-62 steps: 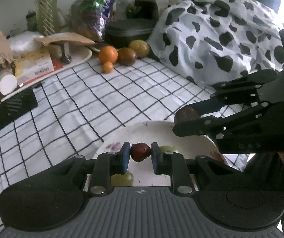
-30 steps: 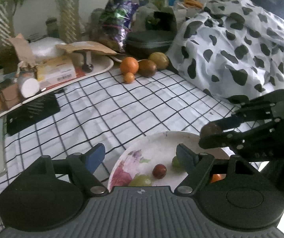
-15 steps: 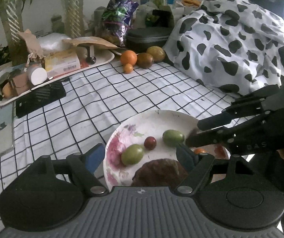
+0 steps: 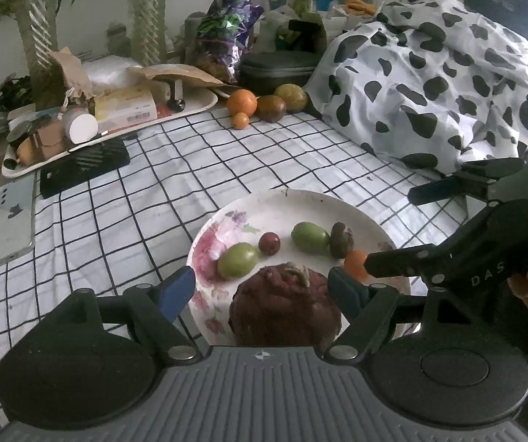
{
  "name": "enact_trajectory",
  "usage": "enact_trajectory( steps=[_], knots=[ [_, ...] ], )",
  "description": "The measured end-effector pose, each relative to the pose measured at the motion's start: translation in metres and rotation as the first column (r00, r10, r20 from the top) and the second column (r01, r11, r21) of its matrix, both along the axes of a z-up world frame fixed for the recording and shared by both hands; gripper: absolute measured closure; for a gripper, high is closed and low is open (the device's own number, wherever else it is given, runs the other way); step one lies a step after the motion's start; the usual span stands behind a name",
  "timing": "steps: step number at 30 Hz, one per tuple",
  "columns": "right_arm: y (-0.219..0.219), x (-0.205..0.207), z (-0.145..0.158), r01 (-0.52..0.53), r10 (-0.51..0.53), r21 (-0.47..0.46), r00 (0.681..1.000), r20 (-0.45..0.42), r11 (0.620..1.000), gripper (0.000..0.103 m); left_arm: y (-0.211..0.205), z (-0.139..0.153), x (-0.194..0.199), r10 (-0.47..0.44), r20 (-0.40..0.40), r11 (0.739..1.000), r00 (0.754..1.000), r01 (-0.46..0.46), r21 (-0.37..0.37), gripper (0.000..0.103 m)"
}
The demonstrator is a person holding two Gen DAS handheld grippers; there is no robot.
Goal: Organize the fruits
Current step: 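Withdraw both tools from the plate toward the remaining fruits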
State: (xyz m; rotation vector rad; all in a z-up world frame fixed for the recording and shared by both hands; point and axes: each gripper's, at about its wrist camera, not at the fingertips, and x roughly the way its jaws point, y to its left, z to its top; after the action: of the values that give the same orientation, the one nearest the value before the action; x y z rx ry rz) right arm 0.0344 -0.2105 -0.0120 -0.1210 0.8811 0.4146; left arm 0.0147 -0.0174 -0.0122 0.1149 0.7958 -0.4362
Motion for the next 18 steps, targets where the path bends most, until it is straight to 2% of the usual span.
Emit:
enact_trajectory(
  steps=[10, 18],
  knots=[
    [0.0015, -0.0083, -0.0008, 0.026, -0.026, -0.049, 1.000, 0.009, 0.998, 0.000, -0.0025, 0.0003, -0.0072, 0.006, 0.006, 1.000, 1.000, -0.006, 0.005, 0.025],
    [-0.0020, -0.0069, -0.0003, 0.043, -0.043, -0.051, 0.999, 0.012, 0.998, 0.000, -0.0056, -0.0003, -0.0070, -0.008, 0.013, 1.000, 1.000, 0.008, 0.005, 0.025]
  ],
)
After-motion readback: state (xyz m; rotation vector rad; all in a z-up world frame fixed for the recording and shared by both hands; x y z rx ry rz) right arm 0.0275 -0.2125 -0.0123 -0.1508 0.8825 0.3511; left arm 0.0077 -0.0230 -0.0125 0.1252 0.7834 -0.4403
